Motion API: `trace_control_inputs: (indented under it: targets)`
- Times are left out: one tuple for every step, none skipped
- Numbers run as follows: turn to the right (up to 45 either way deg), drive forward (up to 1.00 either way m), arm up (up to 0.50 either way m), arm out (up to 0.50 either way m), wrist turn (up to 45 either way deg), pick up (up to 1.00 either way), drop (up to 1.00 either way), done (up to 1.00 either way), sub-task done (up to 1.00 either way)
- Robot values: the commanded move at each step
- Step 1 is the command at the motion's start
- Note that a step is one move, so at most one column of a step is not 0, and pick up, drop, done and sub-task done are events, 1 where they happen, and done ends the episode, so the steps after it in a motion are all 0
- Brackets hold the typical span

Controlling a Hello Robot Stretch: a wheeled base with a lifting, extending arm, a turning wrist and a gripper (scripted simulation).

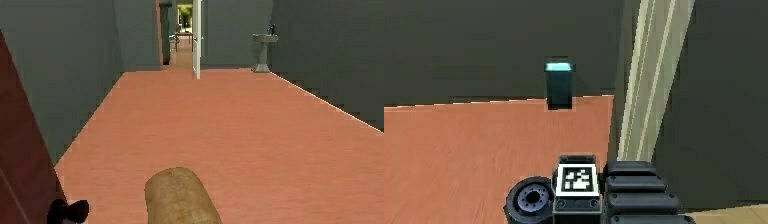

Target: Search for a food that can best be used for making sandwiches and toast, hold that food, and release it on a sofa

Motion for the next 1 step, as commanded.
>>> trace_control_inputs:
  targets:
    - [0.0,1.0,0.0,0.0,0.0,0.0,0.0,0.0,0.0]
